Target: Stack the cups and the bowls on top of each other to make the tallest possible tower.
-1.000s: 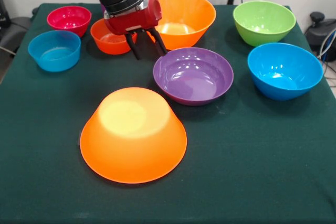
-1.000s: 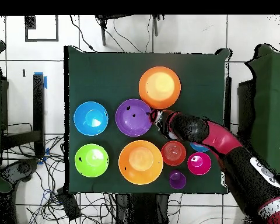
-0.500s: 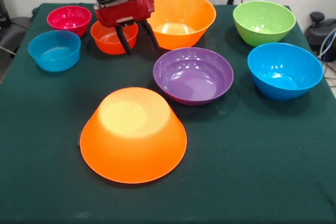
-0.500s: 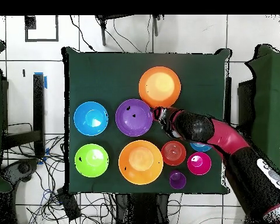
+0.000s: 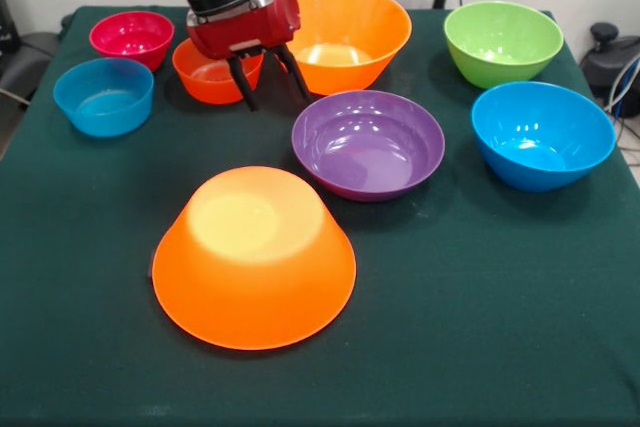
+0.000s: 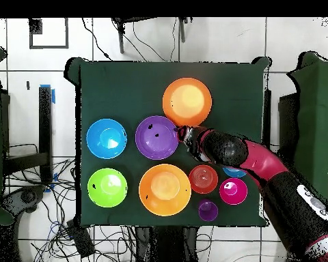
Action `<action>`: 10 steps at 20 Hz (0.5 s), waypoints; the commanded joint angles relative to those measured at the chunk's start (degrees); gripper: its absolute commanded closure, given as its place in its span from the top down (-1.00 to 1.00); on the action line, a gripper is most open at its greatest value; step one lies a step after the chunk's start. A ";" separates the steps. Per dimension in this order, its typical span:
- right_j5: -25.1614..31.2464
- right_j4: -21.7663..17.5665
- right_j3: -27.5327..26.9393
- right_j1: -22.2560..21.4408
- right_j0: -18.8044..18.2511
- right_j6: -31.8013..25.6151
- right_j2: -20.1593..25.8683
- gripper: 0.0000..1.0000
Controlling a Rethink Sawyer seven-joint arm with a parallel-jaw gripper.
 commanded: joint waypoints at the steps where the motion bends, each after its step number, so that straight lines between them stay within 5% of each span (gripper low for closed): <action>1: -3.78 -4.23 0.39 3.12 2.31 0.59 -0.37 1.00; 10: -4.29 -4.95 -0.78 4.11 2.71 -0.10 -0.87 1.00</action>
